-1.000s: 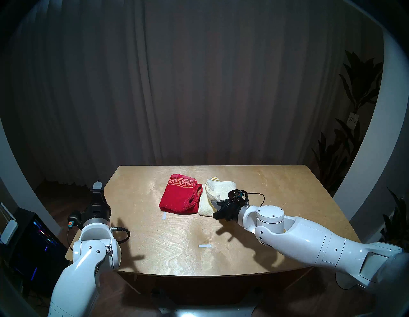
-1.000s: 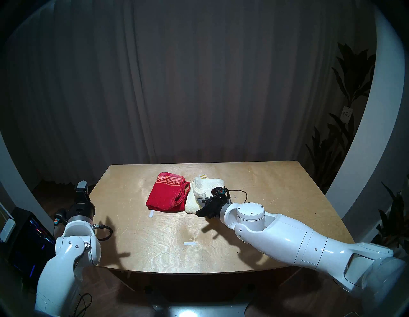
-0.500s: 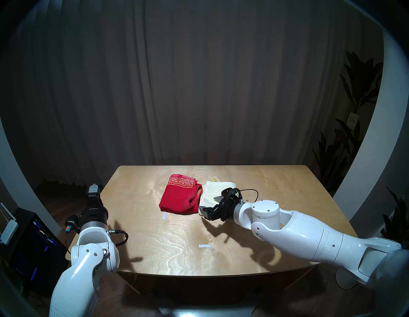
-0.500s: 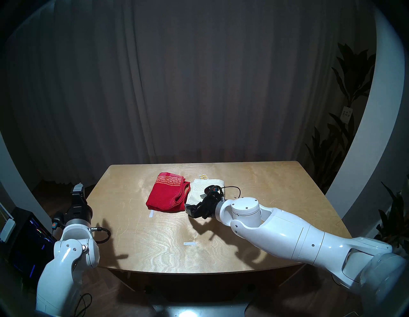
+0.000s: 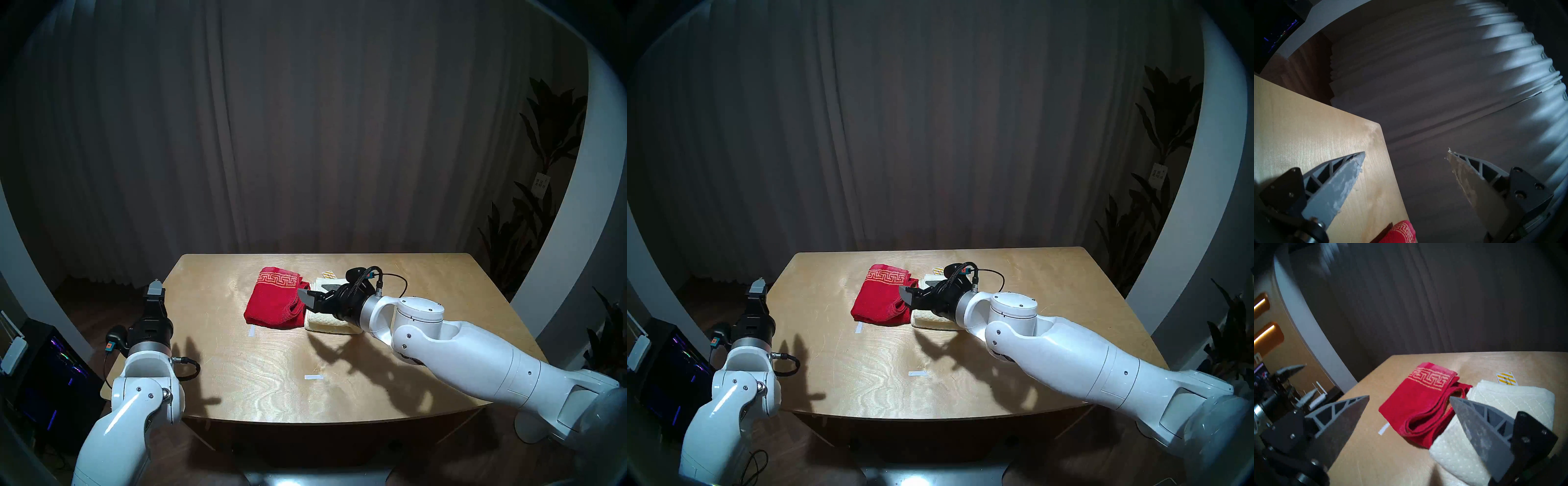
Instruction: Fold each towel twice and stack them on table
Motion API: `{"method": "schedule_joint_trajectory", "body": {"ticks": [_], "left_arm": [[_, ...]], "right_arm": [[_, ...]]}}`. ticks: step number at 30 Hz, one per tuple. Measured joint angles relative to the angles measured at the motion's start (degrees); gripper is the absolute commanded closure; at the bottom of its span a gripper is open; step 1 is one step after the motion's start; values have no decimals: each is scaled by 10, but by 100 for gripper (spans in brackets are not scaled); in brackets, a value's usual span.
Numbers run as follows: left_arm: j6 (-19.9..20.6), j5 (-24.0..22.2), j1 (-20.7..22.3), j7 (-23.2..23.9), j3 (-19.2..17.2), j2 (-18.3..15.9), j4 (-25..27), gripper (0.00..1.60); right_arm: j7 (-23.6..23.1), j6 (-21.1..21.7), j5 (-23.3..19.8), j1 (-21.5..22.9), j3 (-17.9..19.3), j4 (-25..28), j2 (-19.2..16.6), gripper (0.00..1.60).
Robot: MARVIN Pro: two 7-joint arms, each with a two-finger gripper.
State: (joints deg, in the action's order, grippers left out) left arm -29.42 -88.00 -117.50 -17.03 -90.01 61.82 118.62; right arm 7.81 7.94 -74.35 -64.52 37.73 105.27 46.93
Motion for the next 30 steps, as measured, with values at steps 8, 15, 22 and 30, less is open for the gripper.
{"method": "schedule_joint_trajectory", "body": {"ticks": [8, 15, 22, 30], "left_arm": [[29, 8, 1, 3, 27, -14, 1, 0], [55, 11, 3, 4, 58, -23, 2, 0], [79, 15, 6, 6, 83, -32, 7, 0], [107, 18, 9, 13, 104, -44, 10, 0]], "right_arm": [[23, -26, -62, -39, 27, 26, -26, 0], [50, -50, -119, -84, 42, 38, -54, 0], [68, -74, -173, -124, 56, 52, -79, 0], [85, -108, -242, -168, 74, 76, -102, 0]]}}
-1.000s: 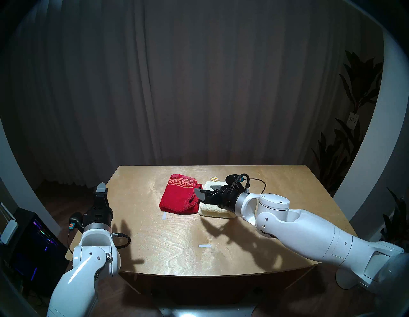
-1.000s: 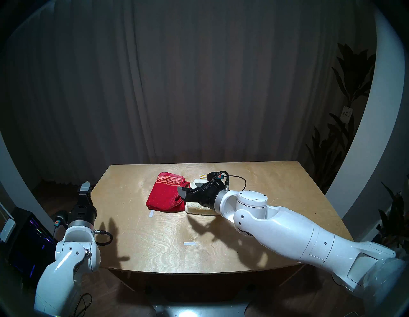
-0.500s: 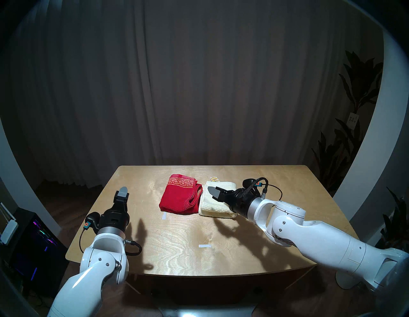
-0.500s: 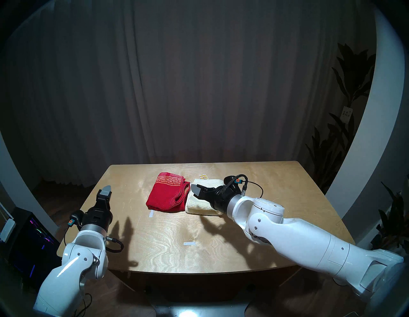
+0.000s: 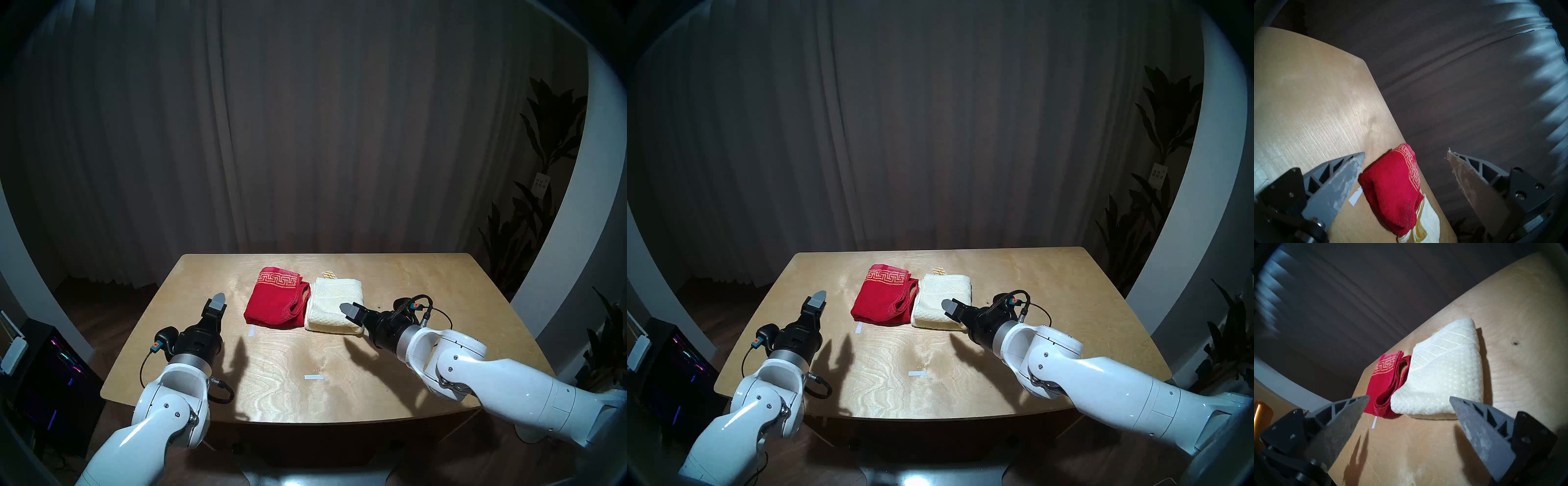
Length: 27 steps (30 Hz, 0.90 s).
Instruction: Fold each towel twice and stack them on table
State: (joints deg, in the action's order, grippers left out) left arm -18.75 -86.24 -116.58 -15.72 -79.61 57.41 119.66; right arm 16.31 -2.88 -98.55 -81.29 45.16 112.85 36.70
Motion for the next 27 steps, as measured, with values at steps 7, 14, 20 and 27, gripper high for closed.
{"method": "schedule_joint_trajectory", "body": {"ticks": [7, 14, 20, 27], "left_arm": [[26, 0, 3, 6, 13, -13, 0, 0], [51, 0, 8, 12, 26, -24, 0, 0], [76, -1, 16, 18, 38, -32, 0, 0], [113, -10, 31, 26, 54, -41, -7, 0]], "right_arm": [[8, -38, -59, -34, 20, 21, -17, 0], [7, -79, -112, -62, 41, 37, -30, 0], [6, -119, -159, -87, 62, 49, -40, 0], [4, -170, -219, -112, 94, 65, -46, 0]]}}
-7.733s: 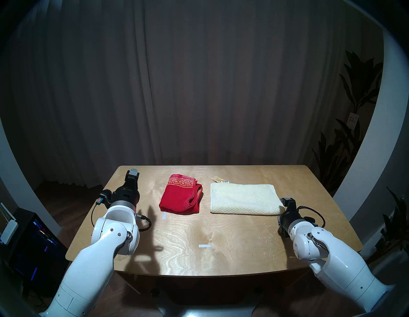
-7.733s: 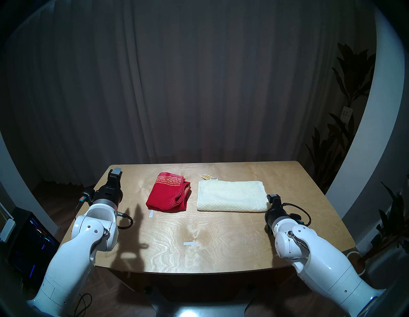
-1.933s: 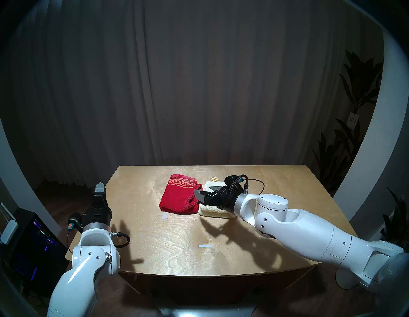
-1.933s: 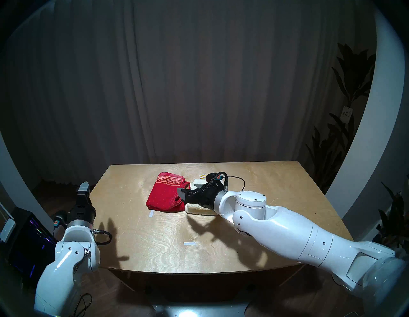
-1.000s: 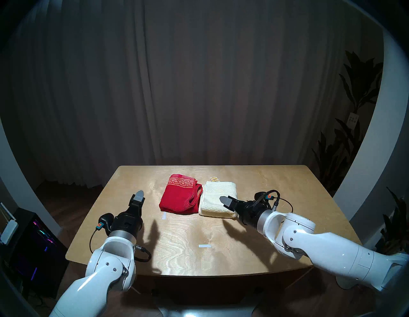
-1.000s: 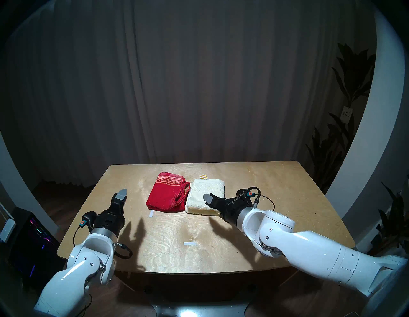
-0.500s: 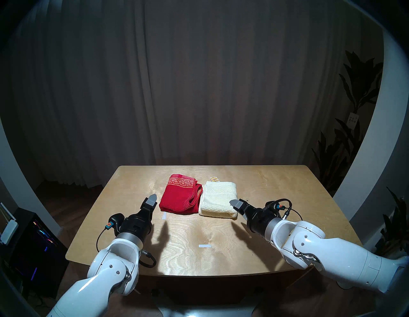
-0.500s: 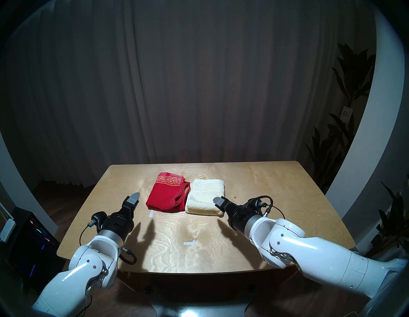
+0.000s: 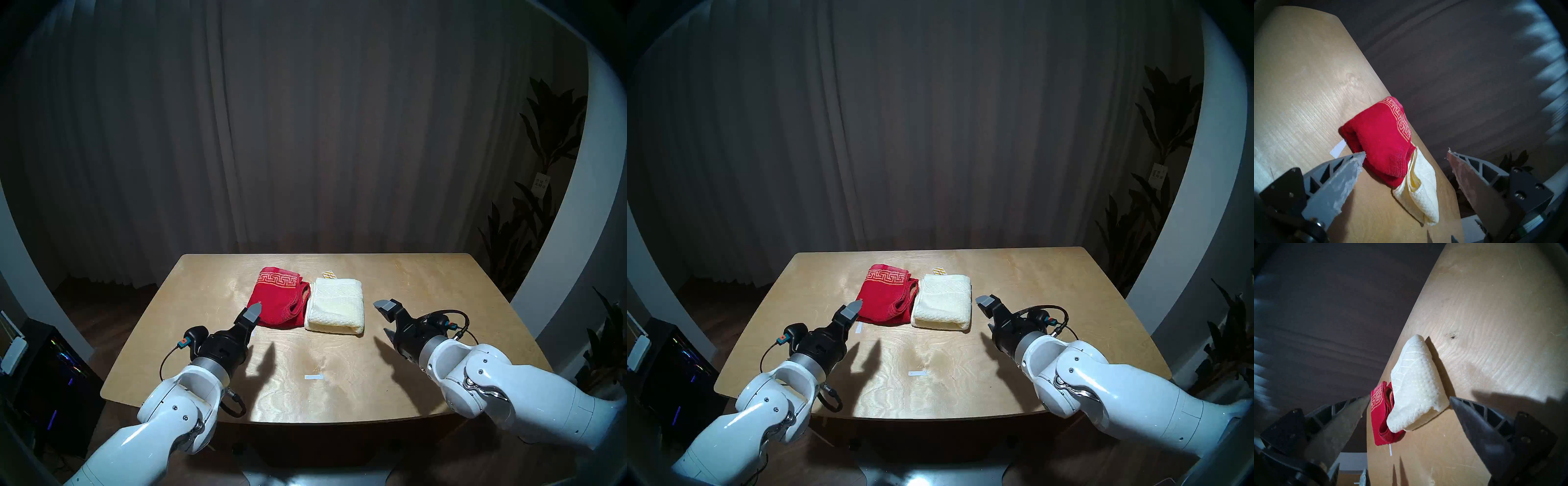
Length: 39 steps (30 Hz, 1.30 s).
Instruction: Fold each towel twice and stack them on table
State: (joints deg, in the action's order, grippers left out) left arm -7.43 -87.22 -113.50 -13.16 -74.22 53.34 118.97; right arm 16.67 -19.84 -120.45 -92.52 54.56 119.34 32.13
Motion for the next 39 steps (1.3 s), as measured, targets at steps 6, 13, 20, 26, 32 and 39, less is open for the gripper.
{"method": "schedule_joint_trajectory", "body": {"ticks": [6, 13, 20, 26, 32, 39], "left_arm": [[49, -22, 22, 9, 22, -5, -29, 0], [114, -61, 60, 21, 43, 0, -74, 0], [175, -115, 97, 36, 43, 17, -120, 0], [231, -167, 129, 52, 37, 29, -159, 0], [287, -201, 159, 66, 39, 34, -191, 0], [343, -218, 188, 73, 48, 36, -210, 0]], "right_arm": [[-4, -54, -65, -23, 38, 16, -1, 0], [-9, -107, -136, -52, 79, 31, 0, 0], [-13, -135, -196, -85, 110, 49, 0, 0], [-24, -139, -236, -119, 134, 65, -11, 0], [-51, -110, -253, -146, 153, 69, -29, 0], [-81, -34, -240, -144, 137, 51, -47, 0]]}}
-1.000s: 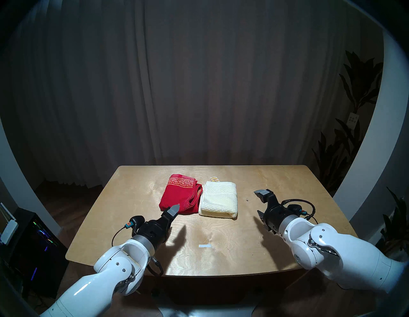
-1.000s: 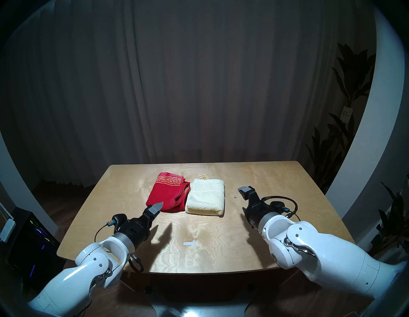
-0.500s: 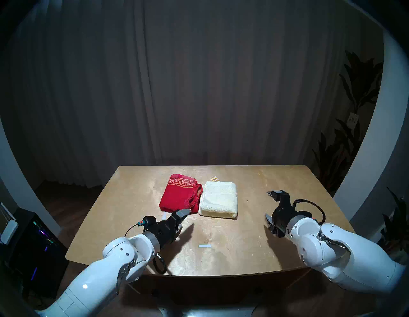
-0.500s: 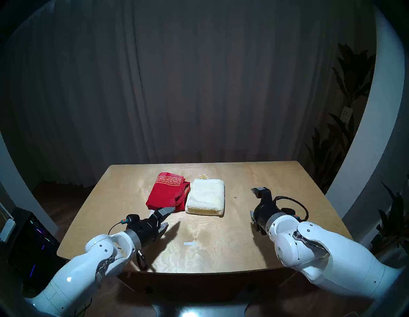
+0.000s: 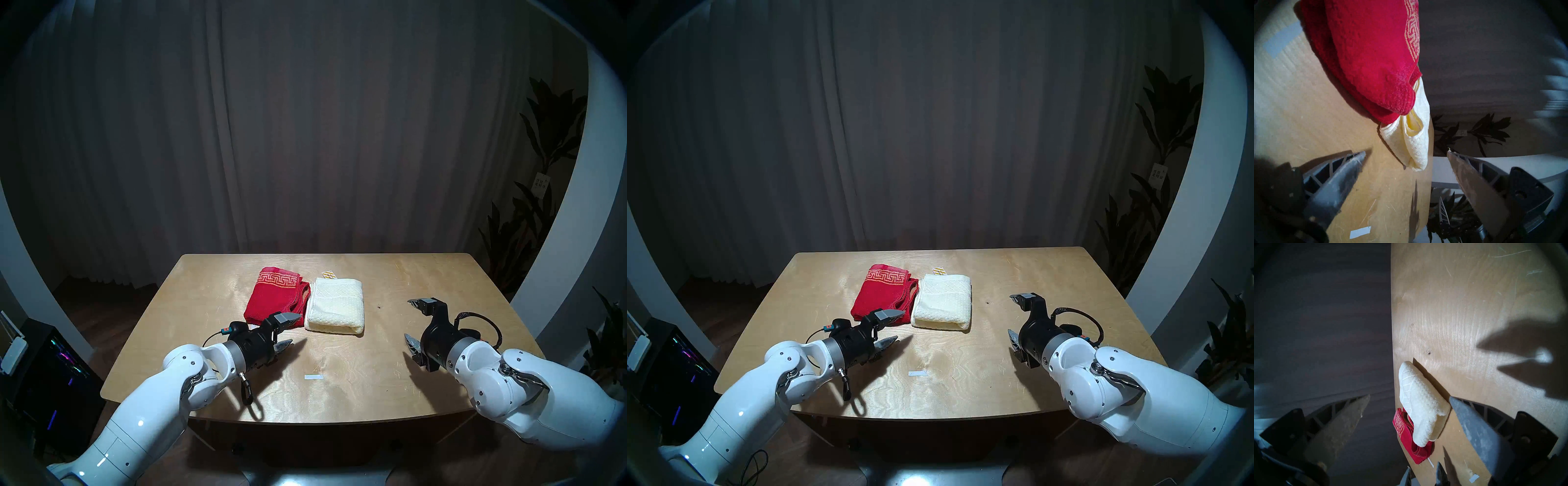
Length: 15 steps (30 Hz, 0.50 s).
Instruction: Fold each towel twice and stack them on table
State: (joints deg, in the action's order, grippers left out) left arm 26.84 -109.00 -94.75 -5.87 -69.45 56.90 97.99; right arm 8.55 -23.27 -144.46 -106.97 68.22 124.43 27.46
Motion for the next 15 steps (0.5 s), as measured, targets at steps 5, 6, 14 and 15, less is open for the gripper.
{"method": "schedule_joint_trajectory", "body": {"ticks": [5, 6, 14, 15], "left_arm": [[12, 0, 10, -24, 8, -3, 4, 0], [12, 0, 11, -31, 9, -3, 5, 0], [-9, -6, 26, -119, 16, 6, 9, 0], [-13, -8, 28, -128, 16, 9, 9, 0]], "right_arm": [[-8, 47, 18, 16, -23, -25, 1, 0], [-8, 51, 20, 18, -25, -27, 2, 0], [-10, 82, 39, 47, -47, -55, 19, 0], [-10, 85, 42, 52, -50, -59, 23, 0]]}}
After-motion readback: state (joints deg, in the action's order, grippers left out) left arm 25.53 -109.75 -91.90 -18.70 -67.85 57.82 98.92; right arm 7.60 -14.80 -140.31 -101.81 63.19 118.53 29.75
